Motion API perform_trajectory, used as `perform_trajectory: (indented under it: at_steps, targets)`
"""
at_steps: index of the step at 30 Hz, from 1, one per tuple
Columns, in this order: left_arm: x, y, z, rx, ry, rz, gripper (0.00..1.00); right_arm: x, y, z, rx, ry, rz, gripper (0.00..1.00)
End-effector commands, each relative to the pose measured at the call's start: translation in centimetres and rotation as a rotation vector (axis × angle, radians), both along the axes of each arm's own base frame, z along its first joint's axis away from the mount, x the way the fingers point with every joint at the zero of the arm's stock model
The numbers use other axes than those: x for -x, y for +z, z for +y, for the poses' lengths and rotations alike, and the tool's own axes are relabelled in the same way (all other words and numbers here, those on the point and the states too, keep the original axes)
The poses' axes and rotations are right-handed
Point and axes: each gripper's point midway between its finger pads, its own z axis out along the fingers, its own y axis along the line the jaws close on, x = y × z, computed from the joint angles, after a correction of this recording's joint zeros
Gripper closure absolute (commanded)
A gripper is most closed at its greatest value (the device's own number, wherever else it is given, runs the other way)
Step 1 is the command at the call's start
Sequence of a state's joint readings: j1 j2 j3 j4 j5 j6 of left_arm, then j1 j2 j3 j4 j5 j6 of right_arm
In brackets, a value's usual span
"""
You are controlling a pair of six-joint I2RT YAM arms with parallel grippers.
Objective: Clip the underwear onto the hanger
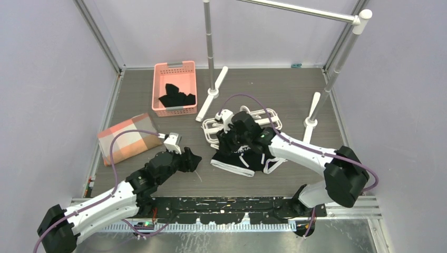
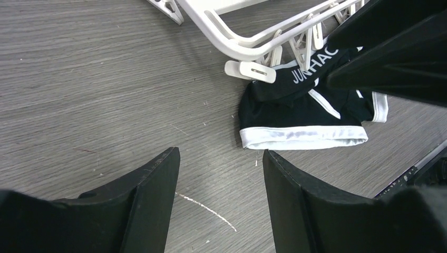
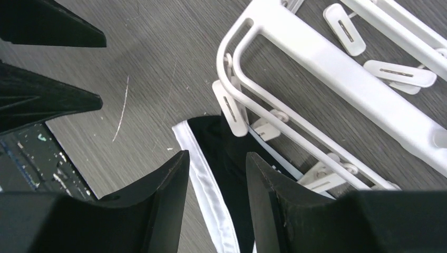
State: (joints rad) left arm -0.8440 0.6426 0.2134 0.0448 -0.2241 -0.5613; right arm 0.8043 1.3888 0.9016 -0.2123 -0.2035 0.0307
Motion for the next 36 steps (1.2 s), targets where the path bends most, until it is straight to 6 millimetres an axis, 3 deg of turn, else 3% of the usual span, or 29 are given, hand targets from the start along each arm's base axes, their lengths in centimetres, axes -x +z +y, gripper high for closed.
perform_trajectory:
  at_steps: [1, 11, 20, 28, 36]
  targets:
    - [-1.0, 3.2, 0.0, 0.059, 0.039, -0.065, 0.39, -2.3, 2.5, 2.5, -0.038, -0.109, -0.114, 0.49]
    - [-0.8, 2.9, 0.5, 0.069, 0.05, -0.067, 0.3, -3.0, 0.2, 3.8, 0.025, -0.192, -0.137, 0.49]
    - [-1.4, 3.3, -0.2, 0.163, 0.089, -0.028, 0.25, -2.7, -1.3, 4.2, 0.041, -0.16, -0.135, 0.48]
    - [-2.4, 4.0, -1.6, 0.301, 0.104, 0.007, 0.28, -1.1, 0.0, 2.7, 0.015, -0.094, -0.181, 0.49]
    - [-3.1, 4.1, -3.1, 0.334, 0.068, 0.017, 0.3, -0.5, 2.0, 1.3, 0.07, 0.196, -0.311, 0.52]
